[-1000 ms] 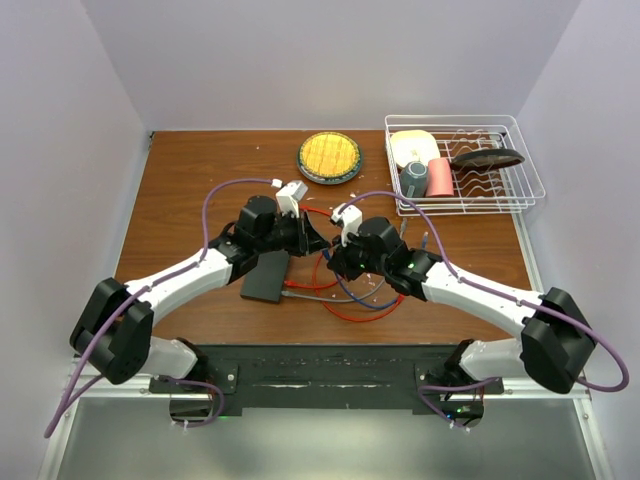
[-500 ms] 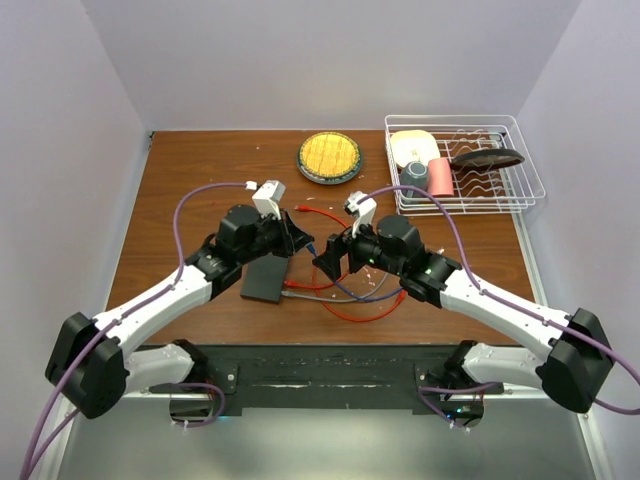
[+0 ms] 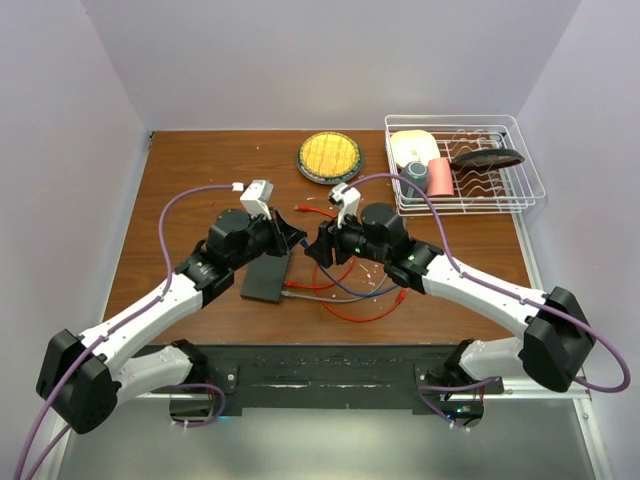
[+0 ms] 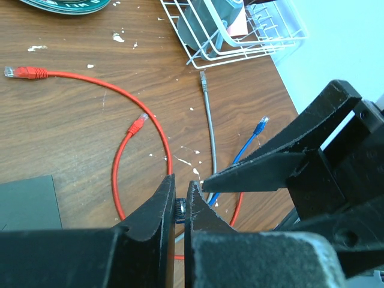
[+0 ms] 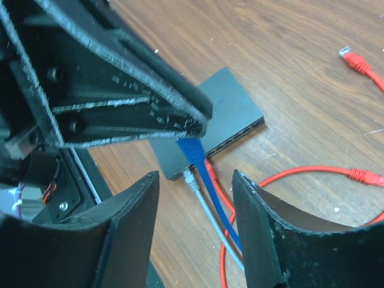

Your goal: Insert the plug into the switch port

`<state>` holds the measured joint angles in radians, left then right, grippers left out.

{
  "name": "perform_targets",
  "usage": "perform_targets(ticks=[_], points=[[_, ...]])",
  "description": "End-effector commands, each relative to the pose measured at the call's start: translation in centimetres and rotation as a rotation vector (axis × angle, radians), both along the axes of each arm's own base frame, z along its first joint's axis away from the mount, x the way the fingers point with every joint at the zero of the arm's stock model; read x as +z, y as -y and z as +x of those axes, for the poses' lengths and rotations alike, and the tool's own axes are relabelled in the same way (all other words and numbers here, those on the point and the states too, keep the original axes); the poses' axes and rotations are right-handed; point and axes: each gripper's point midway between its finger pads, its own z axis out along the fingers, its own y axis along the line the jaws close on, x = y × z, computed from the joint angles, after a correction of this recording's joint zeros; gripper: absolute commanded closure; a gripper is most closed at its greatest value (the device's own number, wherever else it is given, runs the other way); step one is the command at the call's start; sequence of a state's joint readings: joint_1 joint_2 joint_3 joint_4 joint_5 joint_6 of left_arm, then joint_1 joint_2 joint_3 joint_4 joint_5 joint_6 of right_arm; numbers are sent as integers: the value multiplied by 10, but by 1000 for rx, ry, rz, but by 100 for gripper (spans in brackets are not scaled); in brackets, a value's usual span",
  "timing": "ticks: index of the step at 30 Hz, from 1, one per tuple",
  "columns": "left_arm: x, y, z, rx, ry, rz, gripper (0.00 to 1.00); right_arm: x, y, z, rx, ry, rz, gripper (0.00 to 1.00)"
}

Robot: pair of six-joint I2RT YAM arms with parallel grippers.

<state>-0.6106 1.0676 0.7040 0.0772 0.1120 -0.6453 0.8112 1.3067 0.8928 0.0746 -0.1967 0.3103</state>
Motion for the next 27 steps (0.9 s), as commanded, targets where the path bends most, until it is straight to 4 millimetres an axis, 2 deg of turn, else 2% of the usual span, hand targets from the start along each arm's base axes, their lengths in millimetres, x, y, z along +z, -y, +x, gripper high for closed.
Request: perform_targets(ticks=[1, 8, 18, 27], points=[[7, -3, 3, 28, 19, -23, 100, 30, -2, 18, -49, 79, 22, 47], [6, -2, 5, 26, 17, -20, 100, 28, -8, 16, -10, 77, 12, 49], [7, 2, 6, 16, 15, -34, 100, 9, -13, 9, 36, 43, 1, 50], [8, 4, 6, 3, 17, -38, 100, 4, -17, 11, 40, 36, 2, 55]])
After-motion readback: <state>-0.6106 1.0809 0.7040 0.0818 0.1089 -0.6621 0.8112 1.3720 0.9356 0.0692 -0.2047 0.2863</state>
